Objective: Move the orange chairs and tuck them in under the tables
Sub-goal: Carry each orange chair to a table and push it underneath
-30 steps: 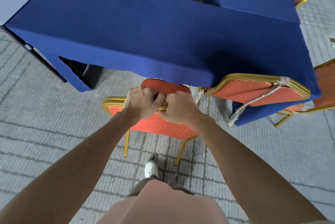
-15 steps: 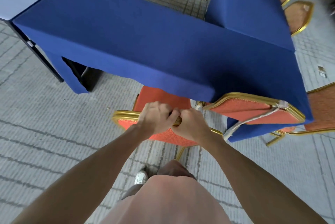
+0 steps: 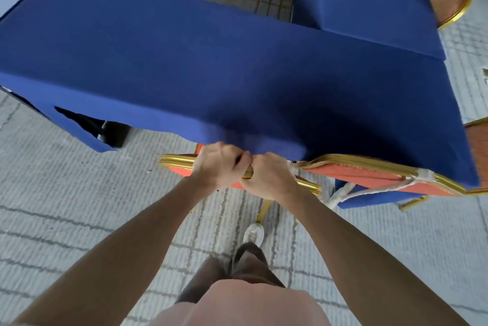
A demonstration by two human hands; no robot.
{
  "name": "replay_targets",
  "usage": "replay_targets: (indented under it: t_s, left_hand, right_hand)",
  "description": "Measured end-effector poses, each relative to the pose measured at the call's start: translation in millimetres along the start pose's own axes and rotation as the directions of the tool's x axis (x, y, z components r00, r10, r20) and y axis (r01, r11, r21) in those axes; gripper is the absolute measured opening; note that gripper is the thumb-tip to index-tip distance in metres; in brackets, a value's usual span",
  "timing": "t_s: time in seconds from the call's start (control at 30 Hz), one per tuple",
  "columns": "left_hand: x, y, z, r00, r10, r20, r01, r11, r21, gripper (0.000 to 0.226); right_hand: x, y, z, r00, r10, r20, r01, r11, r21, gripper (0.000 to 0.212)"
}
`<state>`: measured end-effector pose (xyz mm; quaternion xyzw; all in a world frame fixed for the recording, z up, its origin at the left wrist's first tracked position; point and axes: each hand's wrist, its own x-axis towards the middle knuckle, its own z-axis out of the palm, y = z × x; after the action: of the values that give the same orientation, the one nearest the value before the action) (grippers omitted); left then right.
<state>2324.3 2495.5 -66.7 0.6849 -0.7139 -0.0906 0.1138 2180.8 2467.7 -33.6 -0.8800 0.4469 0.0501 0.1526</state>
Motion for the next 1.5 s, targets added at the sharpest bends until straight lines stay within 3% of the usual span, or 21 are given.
replay_targets:
  t_s: [0.4, 0.5, 0.6, 0.8, 1.03, 1.4, 1.5]
  left_hand:
    - [43, -24, -22, 0.994, 0.024, -0.107, -0.034, 0.995, -0.091, 0.05]
    - [51, -23, -27, 0.994, 0.017, -0.105, -0.03, 0.993, -0.116, 0.045]
    - [58, -22, -24, 0.997, 0.051, -0.057, -0.057, 0.992, -0.108, 0.05]
    - [81, -25, -23, 1.0, -0.006, -0.016, 0.003, 0.99, -0.141, 0.045]
    - [105, -25, 15, 0.992, -0.042, 0.122, 0.057, 0.991, -0.121, 0.05]
    - [120, -44, 30, 0.998, 0.024, 0.063, -0.017, 0.993, -0.118, 0.061]
    - [121, -44, 31, 0.998, 0.046, 0.04, -0.042, 0.995, -0.091, 0.06]
  right_hand:
    - [48, 7, -28, 0.999, -0.045, 0.006, 0.045, 0.999, 0.013, 0.028]
    - [54, 7, -33, 1.0, 0.005, -0.006, -0.005, 1.0, 0.006, 0.026]
    - [53, 9, -31, 0.995, 0.094, 0.013, -0.095, 0.994, 0.051, 0.027]
    - [67, 17, -36, 0.992, 0.118, 0.049, -0.121, 0.99, 0.075, 0.036]
    - [88, 46, -21, 0.971, 0.142, 0.191, -0.157, 0.985, 0.067, 0.026]
    - [108, 57, -12, 0.979, 0.112, 0.168, -0.124, 0.99, 0.063, 0.024]
    - [109, 64, -15, 0.968, 0.111, 0.226, -0.143, 0.981, 0.129, 0.024]
